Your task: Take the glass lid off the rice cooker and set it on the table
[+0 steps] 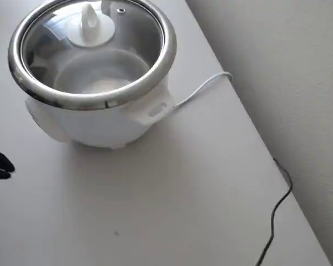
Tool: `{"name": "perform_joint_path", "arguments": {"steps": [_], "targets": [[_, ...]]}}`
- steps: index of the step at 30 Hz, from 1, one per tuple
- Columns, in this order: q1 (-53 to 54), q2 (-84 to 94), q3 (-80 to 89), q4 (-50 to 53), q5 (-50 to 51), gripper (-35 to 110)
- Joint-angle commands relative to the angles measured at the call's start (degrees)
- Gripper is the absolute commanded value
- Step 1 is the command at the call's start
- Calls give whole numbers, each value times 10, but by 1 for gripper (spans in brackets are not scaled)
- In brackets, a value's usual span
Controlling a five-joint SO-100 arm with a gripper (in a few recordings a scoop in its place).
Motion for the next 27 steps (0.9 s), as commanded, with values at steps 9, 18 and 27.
{"name": "perform_joint_path", "arguments": {"steps": [9, 18, 27], "targets": [[-100, -5, -209, -175, 112, 28], [-278, -231, -367, -261, 192, 31], [-391, -473, -499, -265, 236, 31]]}}
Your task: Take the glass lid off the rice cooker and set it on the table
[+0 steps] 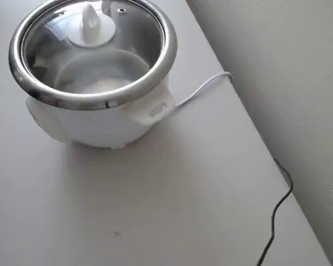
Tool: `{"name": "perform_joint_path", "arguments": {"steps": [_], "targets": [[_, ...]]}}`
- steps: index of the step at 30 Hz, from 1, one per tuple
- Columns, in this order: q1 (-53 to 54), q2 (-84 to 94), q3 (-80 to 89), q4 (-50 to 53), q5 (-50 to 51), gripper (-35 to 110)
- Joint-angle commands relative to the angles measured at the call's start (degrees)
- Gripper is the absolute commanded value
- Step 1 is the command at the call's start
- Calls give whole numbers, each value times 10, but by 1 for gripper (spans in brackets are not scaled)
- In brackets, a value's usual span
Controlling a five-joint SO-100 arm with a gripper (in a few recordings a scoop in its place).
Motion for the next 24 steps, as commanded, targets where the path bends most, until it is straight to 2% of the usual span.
{"name": "perform_joint_path", "arguments": {"steps": [1, 10, 24], "targets": [[-53, -97, -74, -25, 17, 31], [-86, -212, -115, -75, 33, 31], [-11, -311, -115, -173, -23, 31]]}}
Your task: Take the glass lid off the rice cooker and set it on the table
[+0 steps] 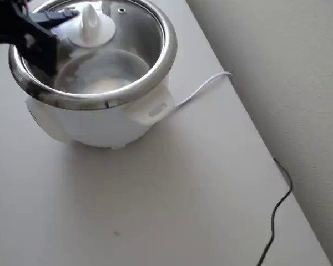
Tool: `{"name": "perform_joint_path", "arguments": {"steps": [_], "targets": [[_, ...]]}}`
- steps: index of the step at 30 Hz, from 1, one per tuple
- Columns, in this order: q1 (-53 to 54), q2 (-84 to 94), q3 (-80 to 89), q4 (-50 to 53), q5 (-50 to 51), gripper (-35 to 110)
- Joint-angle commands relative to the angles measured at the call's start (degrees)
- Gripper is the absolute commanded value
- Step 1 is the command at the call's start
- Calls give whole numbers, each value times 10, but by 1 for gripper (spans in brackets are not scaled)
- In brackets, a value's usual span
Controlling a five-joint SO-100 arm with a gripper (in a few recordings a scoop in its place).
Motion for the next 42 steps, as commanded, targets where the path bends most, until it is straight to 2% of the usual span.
{"name": "perform_joint_path", "arguments": {"steps": [1, 11, 14, 19, 29, 36, 42], "targets": [[27, -8, -47, -40, -25, 31], [56, -14, -47, -82, -53, 28], [55, -14, -45, -90, -57, 20], [46, -34, -40, -113, -62, 1], [35, -54, -40, -198, -59, 0], [38, 9, -40, -261, -58, 0], [42, 105, -40, -256, -58, 0]]}}
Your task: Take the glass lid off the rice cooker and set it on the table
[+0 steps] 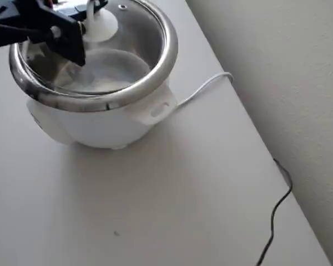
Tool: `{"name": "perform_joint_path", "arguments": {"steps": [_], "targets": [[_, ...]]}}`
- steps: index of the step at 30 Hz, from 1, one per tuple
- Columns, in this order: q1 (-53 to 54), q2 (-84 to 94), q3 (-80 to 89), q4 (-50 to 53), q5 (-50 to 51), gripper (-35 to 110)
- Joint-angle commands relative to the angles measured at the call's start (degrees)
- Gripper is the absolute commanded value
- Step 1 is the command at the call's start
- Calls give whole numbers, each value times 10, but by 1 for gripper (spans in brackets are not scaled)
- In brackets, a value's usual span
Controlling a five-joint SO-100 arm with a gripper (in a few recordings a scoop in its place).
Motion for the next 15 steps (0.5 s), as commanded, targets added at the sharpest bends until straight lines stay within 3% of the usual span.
{"name": "perform_joint_path", "arguments": {"steps": [1, 6, 15], "targets": [[11, 159, -44, -37, -3, 0], [49, 243, -42, -36, -16, 0], [316, 258, 24, -54, -16, 0]]}}
